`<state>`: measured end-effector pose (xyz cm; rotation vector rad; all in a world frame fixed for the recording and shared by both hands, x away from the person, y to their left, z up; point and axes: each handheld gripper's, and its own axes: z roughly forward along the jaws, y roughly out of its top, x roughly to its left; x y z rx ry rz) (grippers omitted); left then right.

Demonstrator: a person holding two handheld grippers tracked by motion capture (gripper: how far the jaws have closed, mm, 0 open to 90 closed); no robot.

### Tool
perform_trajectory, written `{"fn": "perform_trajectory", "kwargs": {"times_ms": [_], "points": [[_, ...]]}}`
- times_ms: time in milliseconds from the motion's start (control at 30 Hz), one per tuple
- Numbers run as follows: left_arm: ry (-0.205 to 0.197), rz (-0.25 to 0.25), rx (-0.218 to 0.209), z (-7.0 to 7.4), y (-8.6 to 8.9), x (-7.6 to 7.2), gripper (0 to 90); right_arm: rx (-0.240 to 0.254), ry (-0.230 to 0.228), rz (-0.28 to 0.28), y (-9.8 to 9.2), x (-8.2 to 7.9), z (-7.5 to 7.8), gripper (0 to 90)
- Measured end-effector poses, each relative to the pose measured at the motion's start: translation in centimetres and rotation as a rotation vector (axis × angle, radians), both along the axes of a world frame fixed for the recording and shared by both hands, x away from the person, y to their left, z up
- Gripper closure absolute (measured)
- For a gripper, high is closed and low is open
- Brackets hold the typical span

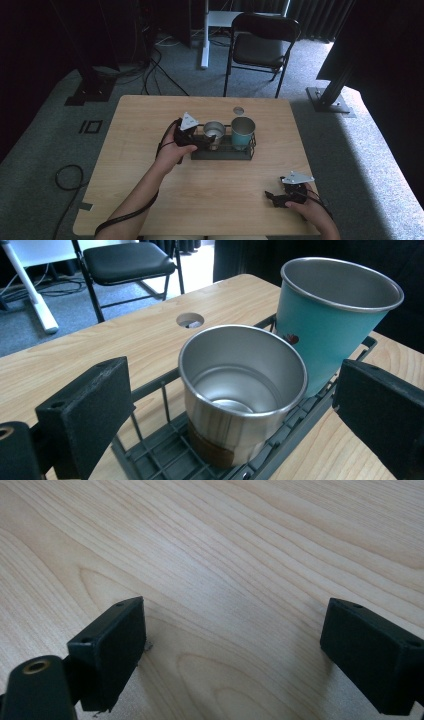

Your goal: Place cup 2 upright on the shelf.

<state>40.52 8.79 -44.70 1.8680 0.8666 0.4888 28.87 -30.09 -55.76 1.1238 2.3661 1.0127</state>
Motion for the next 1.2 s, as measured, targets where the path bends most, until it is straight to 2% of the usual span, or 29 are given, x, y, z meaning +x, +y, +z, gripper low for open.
{"fn": "perform_trajectory", "kwargs": {"times_ms": [500, 967, 1000, 1200], "points": [[-0.015, 0.055, 0.013, 0.5, 3.5, -1.2, 3.4, 0.000, 0.000, 0.000, 0.0, 0.0, 0.0, 10.7], [0.007, 0.097, 0.023, -0.5, 5.6, -1.5, 3.4, 0.000, 0.000, 0.000, 0.0, 0.0, 0.0, 10.7], [0.011, 0.108, 0.026, -0.7, 6.2, -1.6, 3.4, 0.000, 0.000, 0.000, 0.0, 0.0, 0.0, 10.7], [0.019, 0.130, 0.027, -1.2, 7.4, -1.8, 3.4, 0.000, 0.000, 0.000, 0.0, 0.0, 0.0, 10.7]]}}
